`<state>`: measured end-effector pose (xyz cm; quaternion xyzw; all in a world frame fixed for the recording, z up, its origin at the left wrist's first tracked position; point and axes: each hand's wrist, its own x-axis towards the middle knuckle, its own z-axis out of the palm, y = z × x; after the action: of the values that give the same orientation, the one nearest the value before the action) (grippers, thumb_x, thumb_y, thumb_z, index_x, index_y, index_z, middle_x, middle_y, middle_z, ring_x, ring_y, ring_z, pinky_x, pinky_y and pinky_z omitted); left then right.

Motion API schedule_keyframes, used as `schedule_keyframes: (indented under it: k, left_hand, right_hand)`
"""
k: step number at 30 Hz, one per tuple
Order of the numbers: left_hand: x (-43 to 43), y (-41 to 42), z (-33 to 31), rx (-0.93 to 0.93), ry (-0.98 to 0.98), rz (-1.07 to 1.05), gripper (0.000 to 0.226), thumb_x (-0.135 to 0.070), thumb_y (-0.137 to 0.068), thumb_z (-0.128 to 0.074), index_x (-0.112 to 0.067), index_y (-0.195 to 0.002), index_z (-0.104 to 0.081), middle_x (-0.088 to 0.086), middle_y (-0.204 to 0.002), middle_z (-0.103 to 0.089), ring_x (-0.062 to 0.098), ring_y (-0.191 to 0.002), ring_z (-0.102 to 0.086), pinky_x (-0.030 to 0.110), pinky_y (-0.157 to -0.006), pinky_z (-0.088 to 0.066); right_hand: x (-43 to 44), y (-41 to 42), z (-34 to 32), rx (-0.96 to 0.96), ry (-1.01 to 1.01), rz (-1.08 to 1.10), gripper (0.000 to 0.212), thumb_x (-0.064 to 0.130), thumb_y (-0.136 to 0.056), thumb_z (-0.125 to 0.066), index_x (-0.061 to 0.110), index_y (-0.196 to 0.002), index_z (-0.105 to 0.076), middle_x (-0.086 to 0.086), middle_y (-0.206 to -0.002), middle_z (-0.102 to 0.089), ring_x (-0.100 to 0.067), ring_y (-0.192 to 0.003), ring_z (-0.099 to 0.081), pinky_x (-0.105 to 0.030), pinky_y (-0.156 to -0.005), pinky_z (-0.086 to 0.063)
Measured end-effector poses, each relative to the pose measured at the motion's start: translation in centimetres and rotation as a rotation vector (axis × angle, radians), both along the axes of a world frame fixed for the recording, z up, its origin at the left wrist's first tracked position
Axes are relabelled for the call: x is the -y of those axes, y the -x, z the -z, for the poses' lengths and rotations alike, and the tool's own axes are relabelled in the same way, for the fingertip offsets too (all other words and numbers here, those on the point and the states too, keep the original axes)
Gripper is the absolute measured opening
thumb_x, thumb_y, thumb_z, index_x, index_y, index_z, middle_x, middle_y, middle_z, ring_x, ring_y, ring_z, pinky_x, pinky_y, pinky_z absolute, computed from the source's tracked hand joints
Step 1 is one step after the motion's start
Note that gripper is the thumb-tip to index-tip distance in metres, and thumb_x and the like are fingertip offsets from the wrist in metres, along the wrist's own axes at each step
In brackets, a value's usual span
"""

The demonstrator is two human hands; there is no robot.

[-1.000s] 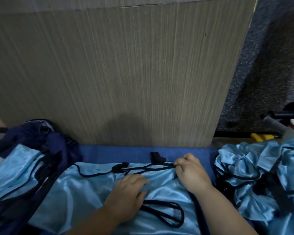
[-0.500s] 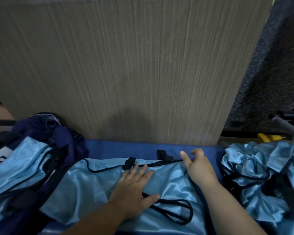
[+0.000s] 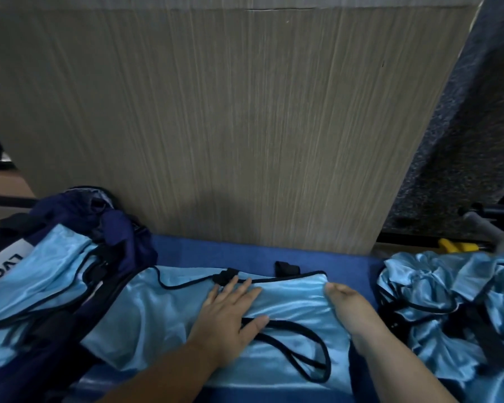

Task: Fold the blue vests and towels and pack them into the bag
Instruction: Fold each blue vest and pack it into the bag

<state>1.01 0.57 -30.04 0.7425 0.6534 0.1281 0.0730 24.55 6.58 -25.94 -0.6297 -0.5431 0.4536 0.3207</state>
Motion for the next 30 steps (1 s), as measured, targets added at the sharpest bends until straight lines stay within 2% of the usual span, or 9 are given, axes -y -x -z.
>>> schedule_keyframes:
  k: [4, 9, 11, 13, 16, 18, 22, 25, 30]
  left_hand:
    - [0.1, 0.1, -0.2, -0.024, 0.034, 0.057, 0.089, -0.087, -0.073, 0.001, -0.047, -0.151, -0.009, -0.025, -0.157, 0.004, -0.001, -0.143, 0.021, 0.040, -0.118, 0.014]
    - [0.1, 0.1, -0.5, -0.074, 0.105, 0.099, 0.082, -0.087, -0.074, -0.012, -0.053, -0.149, -0.004, -0.029, -0.154, 0.009, 0.002, -0.143, 0.022, 0.045, -0.115, 0.017]
    - [0.0, 0.1, -0.5, -0.094, 0.121, 0.100, 0.085, -0.088, -0.072, -0.012, -0.053, -0.149, -0.002, -0.029, -0.154, 0.012, 0.003, -0.144, 0.023, 0.047, -0.115, 0.017]
    - [-0.1, 0.0, -0.7, -0.126, 0.160, 0.105, 0.088, -0.089, -0.071, -0.014, -0.052, -0.149, 0.000, -0.027, -0.155, 0.015, 0.006, -0.144, 0.024, 0.050, -0.115, 0.018]
    - [-0.4, -0.1, -1.0, -0.178, 0.231, 0.128, 0.088, -0.088, -0.075, -0.019, -0.049, -0.150, 0.006, -0.022, -0.156, 0.021, 0.011, -0.143, 0.028, 0.055, -0.114, 0.019]
    - [-0.5, -0.1, -1.0, -0.187, 0.242, 0.138, 0.089, -0.089, -0.075, -0.020, -0.050, -0.150, 0.007, -0.020, -0.156, 0.023, 0.015, -0.143, 0.030, 0.055, -0.112, 0.021]
    - [-0.2, -0.1, -0.8, -0.180, 0.204, 0.115, 0.093, -0.091, -0.067, -0.013, -0.052, -0.149, 0.007, -0.021, -0.158, 0.020, 0.014, -0.144, 0.029, 0.055, -0.114, 0.019]
    - [-0.1, -0.2, -0.8, -0.175, 0.184, 0.098, 0.092, -0.091, -0.068, -0.013, -0.051, -0.149, 0.010, -0.022, -0.157, 0.020, 0.014, -0.143, 0.031, 0.056, -0.115, 0.018]
    - [-0.3, -0.3, -0.6, -0.173, 0.190, 0.070, 0.093, -0.092, -0.071, -0.018, -0.050, -0.150, 0.008, -0.020, -0.158, 0.017, 0.016, -0.143, 0.031, 0.056, -0.114, 0.020]
  right_hand:
    - [-0.3, -1.0, 1.0, -0.016, -0.040, 0.053, 0.015, 0.030, -0.095, -0.060, 0.017, -0.099, -0.064, -0.002, -0.104, -0.069, -0.021, -0.095, -0.064, -0.035, -0.085, -0.051]
    - [0.1, -1.5, 0.7, 0.243, -0.171, -0.069, 0.028, 0.026, -0.084, -0.074, 0.032, -0.101, -0.052, 0.005, -0.081, -0.063, -0.012, -0.078, -0.061, -0.028, -0.069, -0.047]
    - [0.2, -1.4, 0.9, 0.264, -0.156, -0.144, 0.026, 0.027, -0.084, -0.075, 0.034, -0.101, -0.058, 0.007, -0.096, -0.064, -0.010, -0.088, -0.062, -0.028, -0.083, -0.049]
    - [0.0, -1.3, 1.2, 0.382, -0.169, -0.265, 0.040, 0.028, -0.085, -0.072, 0.036, -0.122, -0.059, 0.007, -0.123, -0.056, -0.007, -0.108, -0.054, -0.018, -0.094, -0.040]
    - [0.0, -0.9, 1.2, 0.592, -0.146, -0.442, 0.068, 0.035, -0.089, -0.065, 0.036, -0.149, -0.034, 0.009, -0.153, -0.029, -0.015, -0.142, -0.021, -0.023, -0.115, -0.019]
    - [-0.2, -0.7, 1.3, 0.629, -0.137, -0.439, 0.075, 0.036, -0.090, -0.060, 0.033, -0.154, -0.021, 0.011, -0.158, -0.021, -0.019, -0.146, -0.010, -0.030, -0.119, -0.014]
    - [-0.8, -0.2, 1.6, 0.151, -0.182, -0.215, 0.058, 0.013, -0.089, -0.065, 0.030, -0.142, -0.045, 0.006, -0.149, -0.040, -0.013, -0.137, -0.038, -0.028, -0.114, -0.030]
    - [-1.0, 0.2, 1.9, -0.257, -0.131, -0.119, 0.055, 0.000, -0.089, -0.064, 0.039, -0.127, -0.055, 0.007, -0.136, -0.052, -0.009, -0.114, -0.059, -0.027, -0.092, -0.053]
    - [-0.9, 0.5, 1.8, -0.357, -0.012, -0.089, 0.079, 0.007, -0.082, -0.074, 0.032, -0.145, -0.035, 0.006, -0.125, -0.058, -0.024, -0.109, -0.064, -0.048, -0.095, -0.053]
